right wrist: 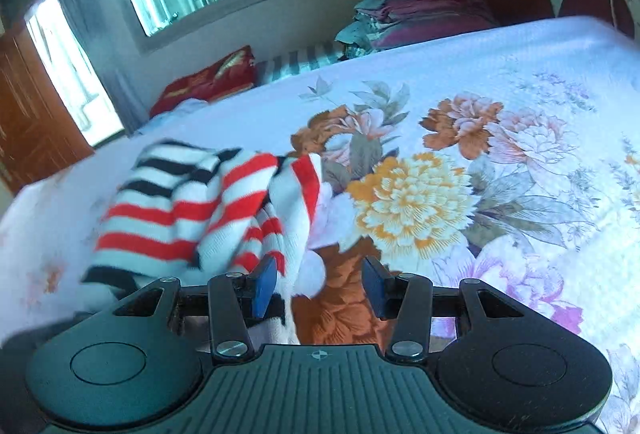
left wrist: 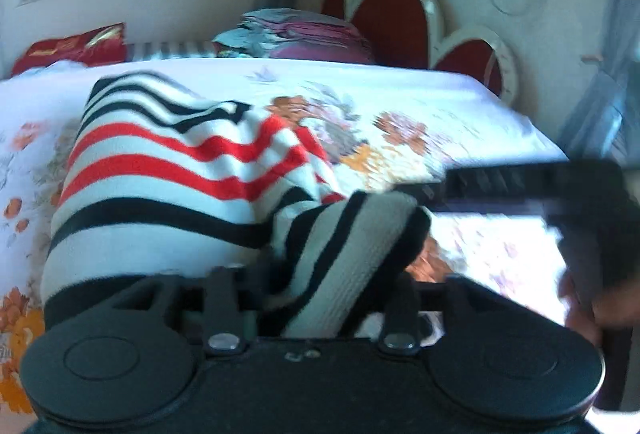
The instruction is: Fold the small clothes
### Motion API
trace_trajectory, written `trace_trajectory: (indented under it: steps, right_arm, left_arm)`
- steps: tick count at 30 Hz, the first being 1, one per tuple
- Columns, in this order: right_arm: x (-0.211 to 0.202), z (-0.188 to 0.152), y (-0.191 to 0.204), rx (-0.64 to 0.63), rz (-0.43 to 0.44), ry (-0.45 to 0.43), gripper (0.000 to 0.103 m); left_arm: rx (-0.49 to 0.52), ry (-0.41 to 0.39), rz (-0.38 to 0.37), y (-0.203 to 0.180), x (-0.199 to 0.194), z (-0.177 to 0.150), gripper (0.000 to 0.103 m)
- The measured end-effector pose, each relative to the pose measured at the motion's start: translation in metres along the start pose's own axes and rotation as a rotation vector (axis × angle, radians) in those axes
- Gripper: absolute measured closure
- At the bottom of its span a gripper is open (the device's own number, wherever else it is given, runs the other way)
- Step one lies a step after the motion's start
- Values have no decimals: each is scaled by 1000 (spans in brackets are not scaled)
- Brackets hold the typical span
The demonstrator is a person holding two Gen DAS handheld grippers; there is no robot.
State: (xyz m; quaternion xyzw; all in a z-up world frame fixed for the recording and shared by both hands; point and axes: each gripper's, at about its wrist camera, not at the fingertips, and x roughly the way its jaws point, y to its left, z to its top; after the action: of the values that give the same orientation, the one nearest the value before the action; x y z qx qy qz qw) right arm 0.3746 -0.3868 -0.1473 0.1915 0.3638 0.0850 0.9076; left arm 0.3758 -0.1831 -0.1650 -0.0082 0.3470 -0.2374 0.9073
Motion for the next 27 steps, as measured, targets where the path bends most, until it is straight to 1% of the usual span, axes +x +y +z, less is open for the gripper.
trace_trajectory:
  steps: [1, 2, 4, 7, 9, 11, 13, 15, 17, 18, 20, 21, 22, 23, 27]
  right_arm:
    - [-1, 4, 1, 10, 28, 4, 56]
    - [-1, 6, 4, 15, 57, 12, 56]
    - [5, 12, 13, 16, 130, 38, 56]
    - [21, 12, 25, 19, 196, 115, 56]
    - [33, 9, 30, 13, 189, 148, 56]
    - [41, 7, 32, 21, 178, 166, 56]
    - [47, 6, 32, 37, 176, 174, 55]
    - [51, 8, 34, 46, 184, 177, 55]
    - [59, 10, 38, 45, 195, 192, 55]
    - [61, 11, 40, 40, 197, 191, 55]
    - [65, 10, 45, 21, 174, 176, 56]
    - [65, 10, 47, 15, 165, 164, 65]
    - [64, 10, 48, 9, 155, 155, 69]
    - [63, 9, 48, 6, 151, 149, 69]
    - [54, 11, 50, -24, 139, 108, 80]
  left_arm:
    - [9, 4, -14, -3, -4, -1, 41]
    - [24, 9, -31, -6, -10, -2, 38]
    - [47, 17, -42, -9, -21, -4, 38]
    - [20, 9, -35, 9, -40, -5, 38]
    - [-22, -22, -12, 22, -57, -3, 38]
    - [-67, -58, 48, 40, -73, 0, 37]
    - [-137, -86, 81, 62, -88, 3, 35]
    - [-185, -92, 123, 81, -88, 8, 34]
    - [-210, -82, 168, 97, -82, 11, 35]
    - [-221, -79, 176, 102, -80, 12, 35]
    - [-250, -67, 192, 115, -71, 14, 35]
    - [-260, -59, 187, 118, -64, 16, 36]
    - [-268, -53, 186, 120, -59, 15, 36]
    - [-271, -46, 183, 120, -54, 16, 36]
    - [-258, -36, 154, 115, -48, 12, 34]
